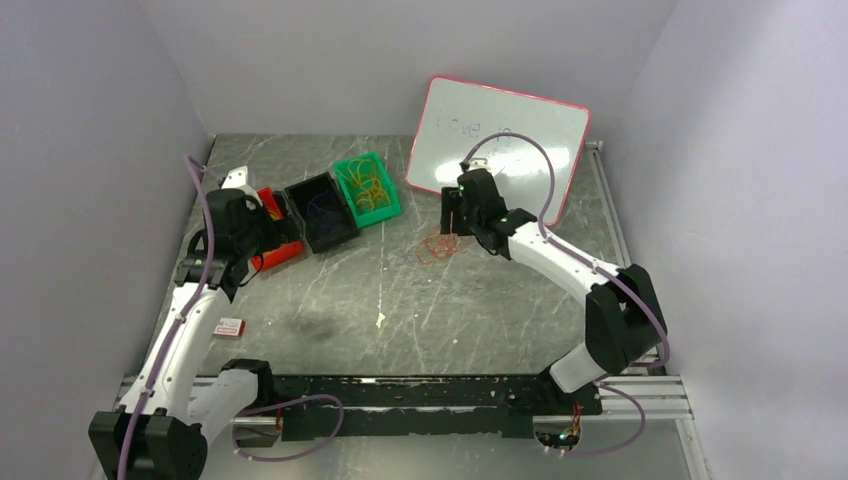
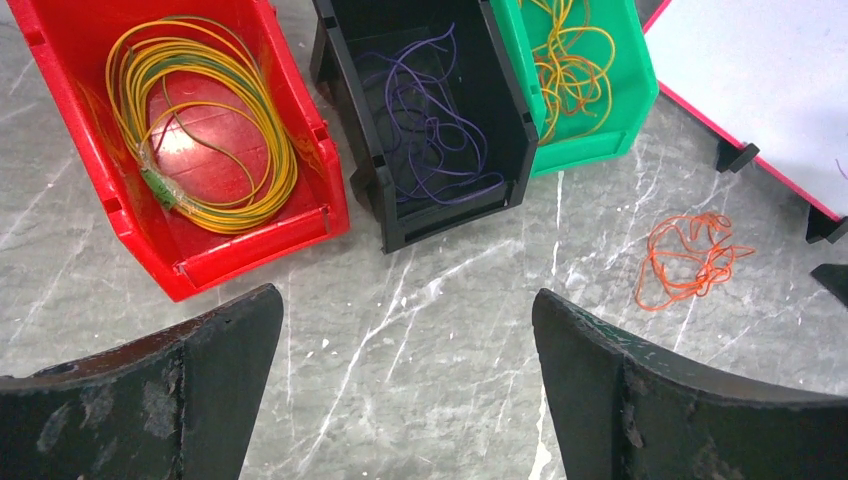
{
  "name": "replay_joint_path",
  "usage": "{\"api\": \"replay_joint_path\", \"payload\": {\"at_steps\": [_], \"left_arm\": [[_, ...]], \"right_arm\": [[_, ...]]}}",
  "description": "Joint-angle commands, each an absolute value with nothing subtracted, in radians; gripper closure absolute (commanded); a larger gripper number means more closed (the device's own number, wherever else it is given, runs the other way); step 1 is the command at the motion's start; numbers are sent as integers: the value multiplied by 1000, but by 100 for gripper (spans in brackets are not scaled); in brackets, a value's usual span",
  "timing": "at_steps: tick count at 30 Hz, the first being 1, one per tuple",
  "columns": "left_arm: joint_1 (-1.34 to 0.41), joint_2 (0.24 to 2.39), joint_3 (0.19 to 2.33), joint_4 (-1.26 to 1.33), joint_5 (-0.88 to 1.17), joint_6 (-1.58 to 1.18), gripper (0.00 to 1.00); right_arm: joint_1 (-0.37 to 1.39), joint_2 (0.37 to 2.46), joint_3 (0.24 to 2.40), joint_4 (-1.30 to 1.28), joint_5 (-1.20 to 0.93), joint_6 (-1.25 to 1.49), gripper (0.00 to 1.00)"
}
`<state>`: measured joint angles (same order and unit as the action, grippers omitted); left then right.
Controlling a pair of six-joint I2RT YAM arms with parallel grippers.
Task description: Untangle the cables
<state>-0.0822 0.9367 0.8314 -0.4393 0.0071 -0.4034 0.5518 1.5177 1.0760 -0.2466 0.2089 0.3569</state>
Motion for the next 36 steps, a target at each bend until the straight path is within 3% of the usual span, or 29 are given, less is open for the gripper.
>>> {"api": "replay_joint_path", "payload": {"at_steps": [1, 21, 24, 30, 36], "left_arm": [[-84, 934, 870, -413, 18, -423, 0], [-84, 924, 854, -419, 50, -419, 0], [-84, 923, 853, -421, 49, -419, 1], [-84, 921, 854, -423, 46, -410, 2], [-84, 901, 876, -405, 38, -334, 2]], "right_arm": [[556, 1558, 1084, -257, 122, 387, 33], [558, 1778, 1094, -148, 111, 403, 58], [558, 1792, 1096, -135, 119, 399, 67], [559, 1744, 1091, -125, 129, 378, 100], [560, 1587, 1095, -172, 177, 330, 100]]}}
